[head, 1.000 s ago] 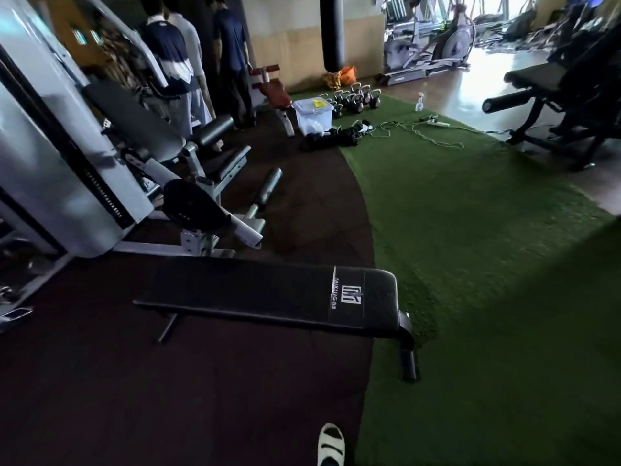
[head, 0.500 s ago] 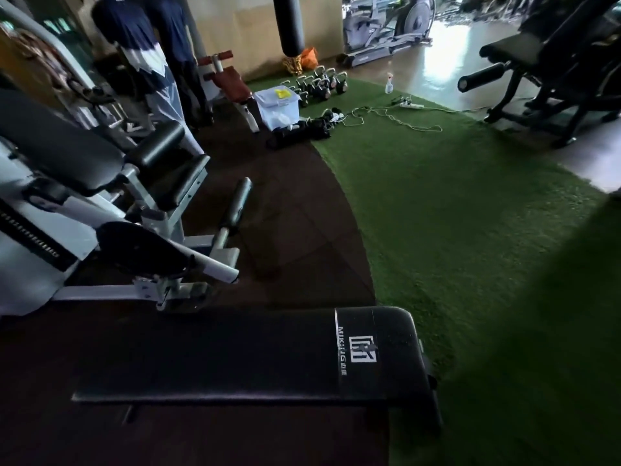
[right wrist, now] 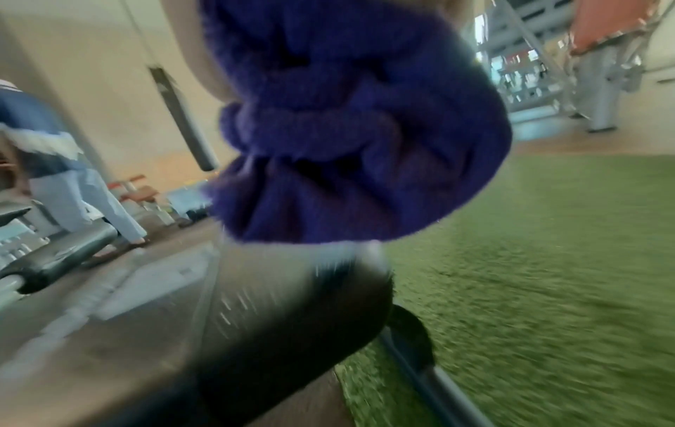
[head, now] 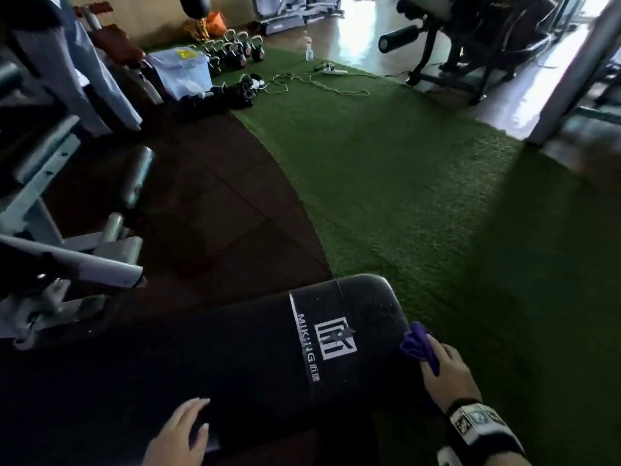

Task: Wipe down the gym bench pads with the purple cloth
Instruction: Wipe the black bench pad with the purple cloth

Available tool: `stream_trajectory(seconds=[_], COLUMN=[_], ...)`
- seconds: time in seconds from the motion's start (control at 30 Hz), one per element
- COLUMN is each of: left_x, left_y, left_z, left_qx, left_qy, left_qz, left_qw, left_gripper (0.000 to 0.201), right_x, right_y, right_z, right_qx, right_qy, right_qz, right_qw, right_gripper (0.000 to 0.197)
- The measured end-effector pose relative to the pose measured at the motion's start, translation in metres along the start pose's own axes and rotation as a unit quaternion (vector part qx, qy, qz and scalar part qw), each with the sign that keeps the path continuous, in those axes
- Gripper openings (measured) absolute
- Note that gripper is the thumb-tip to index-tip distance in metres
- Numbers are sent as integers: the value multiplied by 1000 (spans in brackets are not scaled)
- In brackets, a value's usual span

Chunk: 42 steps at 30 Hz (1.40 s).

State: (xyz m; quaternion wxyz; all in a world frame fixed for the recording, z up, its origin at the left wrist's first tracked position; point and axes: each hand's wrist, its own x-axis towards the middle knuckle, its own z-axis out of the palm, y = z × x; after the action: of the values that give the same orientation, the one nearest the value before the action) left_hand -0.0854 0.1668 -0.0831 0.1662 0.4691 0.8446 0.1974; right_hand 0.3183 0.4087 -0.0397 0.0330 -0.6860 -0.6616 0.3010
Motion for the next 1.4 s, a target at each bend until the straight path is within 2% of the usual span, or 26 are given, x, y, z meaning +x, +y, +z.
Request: stream_trajectory(seconds=[0.1, 0.17, 0.2, 0.27, 0.33, 0.37, 0.47, 0.53, 0.63, 0.73, 0.83, 0.93, 1.03, 1.1, 1.13, 1.27, 1.33, 1.4], left_x=[19, 30, 33, 36, 38, 38, 42, 41, 41, 39, 39, 39, 37, 35, 35, 35, 35, 36], left_y=[-37, -51, -54, -58, -60, -61, -67, -70, -73, -75, -75, -72, -68, -65, -65, -67, -68, -69], left_z=[50, 69, 76, 84, 88, 92, 100, 102, 104, 105, 103, 102, 101, 101, 101, 100, 100, 100], left_qx=[75, 117, 126, 140, 138, 136, 138, 131, 125, 120, 120, 111, 92, 90, 92, 92, 95, 95], left_qy=[15, 81, 102, 133, 149, 156, 168, 176, 164, 153, 148, 143, 142, 144, 144, 139, 138, 140], left_qz=[44, 84, 102, 120, 121, 121, 113, 104, 98, 94, 94, 89, 86, 82, 81, 85, 92, 96], left_qw=[996, 986, 981, 974, 972, 971, 969, 970, 974, 976, 977, 980, 982, 982, 982, 982, 982, 981], left_gripper=[59, 49, 45, 50, 52, 52, 52, 51, 51, 52, 52, 51, 50, 50, 50, 50, 49, 50], right_x=[18, 30, 34, 46, 58, 65, 78, 77, 52, 19, 7, 23, 54, 70, 74, 56, 37, 21], right_y=[21, 35, 39, 47, 49, 45, 25, 3, -24, -11, 32, 61, 55, 39, 28, -3, 5, 27], right_z=[60, 91, 100, 114, 118, 117, 115, 124, 150, 160, 150, 130, 113, 109, 110, 133, 141, 139], right_qx=[-48, -60, -59, -63, -58, -63, -105, -121, -147, -120, -105, -103, -90, -107, -131, -191, -182, -168], right_qy=[61, 135, 150, 187, 247, 251, 211, 197, 185, 159, 148, 166, 206, 173, 161, 121, 125, 112], right_qz=[-40, -89, -105, -141, -146, -139, -115, -169, -289, -380, -413, -362, -255, -185, -182, -308, -377, -412], right_qw=[996, 985, 981, 970, 956, 956, 965, 958, 928, 903, 892, 912, 940, 961, 961, 924, 900, 888], right_gripper=[61, 55, 55, 59, 59, 56, 56, 56, 58, 46, 46, 47, 49, 53, 52, 58, 50, 45])
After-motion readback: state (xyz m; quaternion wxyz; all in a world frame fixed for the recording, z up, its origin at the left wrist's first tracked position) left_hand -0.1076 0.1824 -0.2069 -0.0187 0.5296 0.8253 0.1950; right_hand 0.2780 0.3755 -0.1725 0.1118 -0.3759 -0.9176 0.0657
